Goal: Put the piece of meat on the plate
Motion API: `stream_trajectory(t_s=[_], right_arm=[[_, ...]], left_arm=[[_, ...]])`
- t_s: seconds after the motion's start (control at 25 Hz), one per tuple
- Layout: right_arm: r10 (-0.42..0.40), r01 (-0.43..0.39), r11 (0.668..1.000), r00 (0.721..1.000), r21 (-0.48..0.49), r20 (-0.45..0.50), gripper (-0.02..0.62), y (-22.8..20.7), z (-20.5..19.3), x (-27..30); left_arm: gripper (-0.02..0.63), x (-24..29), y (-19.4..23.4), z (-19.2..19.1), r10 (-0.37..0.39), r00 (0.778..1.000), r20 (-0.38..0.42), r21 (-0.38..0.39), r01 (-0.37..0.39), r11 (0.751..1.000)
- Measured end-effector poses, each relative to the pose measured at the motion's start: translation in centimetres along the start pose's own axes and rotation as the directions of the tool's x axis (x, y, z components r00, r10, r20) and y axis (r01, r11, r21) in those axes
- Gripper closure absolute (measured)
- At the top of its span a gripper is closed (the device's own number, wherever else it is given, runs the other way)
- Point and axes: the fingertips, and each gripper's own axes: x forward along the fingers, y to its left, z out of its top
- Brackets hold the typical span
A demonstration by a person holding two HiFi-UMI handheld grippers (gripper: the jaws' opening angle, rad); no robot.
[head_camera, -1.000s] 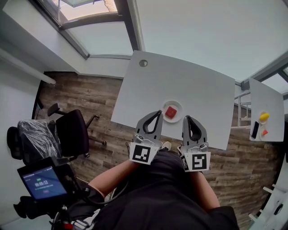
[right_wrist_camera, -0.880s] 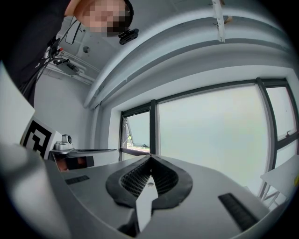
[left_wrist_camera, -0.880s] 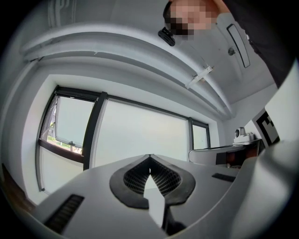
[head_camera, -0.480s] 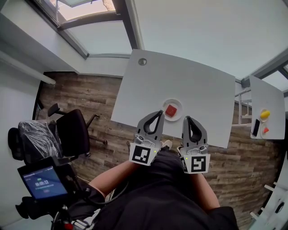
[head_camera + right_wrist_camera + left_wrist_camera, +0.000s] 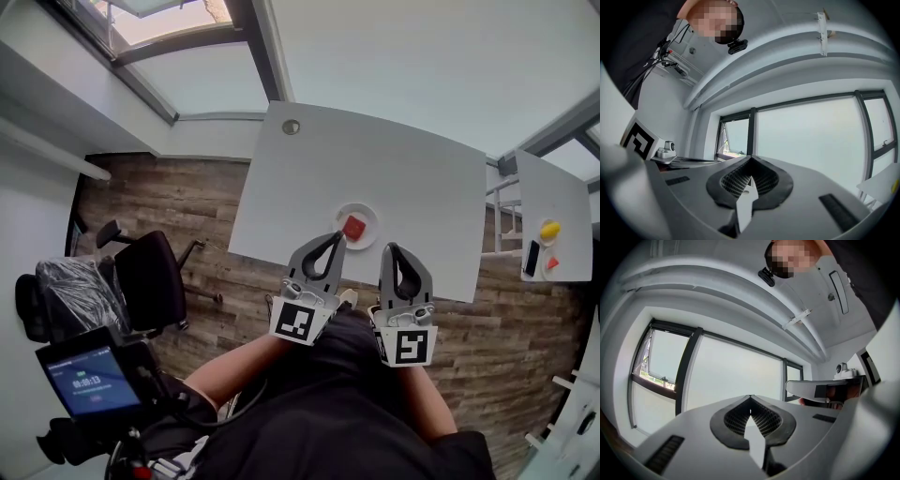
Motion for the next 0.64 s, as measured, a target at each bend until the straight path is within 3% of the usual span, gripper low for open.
stream_trajectory(t_s=[0.36, 0.64], right_arm=[[-0.006, 0.006, 1.0, 1.0, -0.013, -0.002, 0.591, 0.16, -0.1, 0.12], [-0.016, 0.017, 1.0, 1.0, 0.02, -0.01, 0.592, -0.5, 0.08, -0.52]], left_arm=[[0.601, 0.16, 0.11, -0.36, -0.021, 1.0, -0.009, -0.013, 0.02, 1.0], [0.601, 0.34, -0.49, -0.12, -0.026, 1.0, -0.006, 0.019, 0.026, 0.999]])
